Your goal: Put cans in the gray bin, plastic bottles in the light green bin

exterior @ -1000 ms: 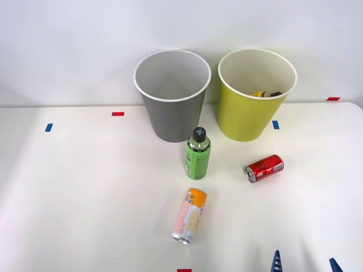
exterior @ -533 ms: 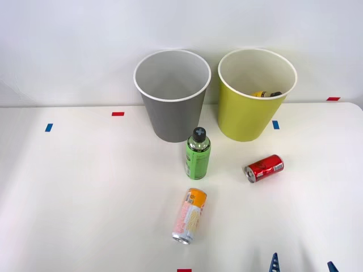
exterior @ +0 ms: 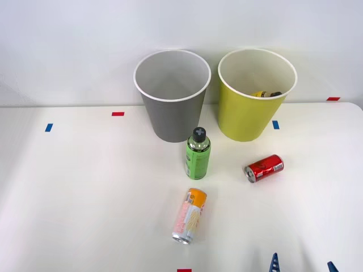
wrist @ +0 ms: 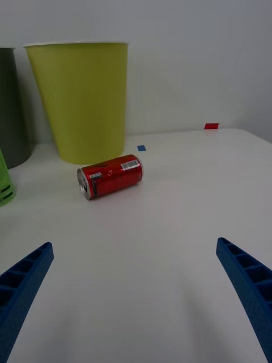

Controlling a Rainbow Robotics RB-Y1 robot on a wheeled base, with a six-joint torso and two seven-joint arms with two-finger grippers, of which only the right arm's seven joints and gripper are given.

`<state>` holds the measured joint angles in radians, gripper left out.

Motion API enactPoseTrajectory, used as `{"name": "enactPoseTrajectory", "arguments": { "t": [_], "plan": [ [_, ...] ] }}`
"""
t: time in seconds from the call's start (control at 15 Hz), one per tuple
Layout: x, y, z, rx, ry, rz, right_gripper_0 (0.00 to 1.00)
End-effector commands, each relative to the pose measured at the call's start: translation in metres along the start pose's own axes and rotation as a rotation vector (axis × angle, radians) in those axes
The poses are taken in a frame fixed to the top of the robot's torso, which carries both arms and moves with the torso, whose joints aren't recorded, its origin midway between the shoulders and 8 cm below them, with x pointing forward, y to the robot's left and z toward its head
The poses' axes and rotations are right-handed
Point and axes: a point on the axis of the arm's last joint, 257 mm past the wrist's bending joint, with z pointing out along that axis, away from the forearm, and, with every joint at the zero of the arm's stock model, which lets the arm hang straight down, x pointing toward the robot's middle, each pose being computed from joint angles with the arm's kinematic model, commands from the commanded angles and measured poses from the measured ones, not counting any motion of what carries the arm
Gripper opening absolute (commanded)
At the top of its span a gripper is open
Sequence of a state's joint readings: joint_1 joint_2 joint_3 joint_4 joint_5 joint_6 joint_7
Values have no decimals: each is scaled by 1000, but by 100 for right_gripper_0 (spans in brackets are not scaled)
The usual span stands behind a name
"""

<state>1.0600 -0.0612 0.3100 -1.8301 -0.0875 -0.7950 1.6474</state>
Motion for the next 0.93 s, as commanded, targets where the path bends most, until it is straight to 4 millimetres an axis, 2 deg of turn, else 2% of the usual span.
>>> {"name": "enactPoseTrajectory", "arguments": {
  "t": [0.07, 0.93],
  "plan": [
    [0, 0, 0, 0, 0, 0, 100],
    [0, 0, 0, 0, 0, 0, 100]
  ]
}}
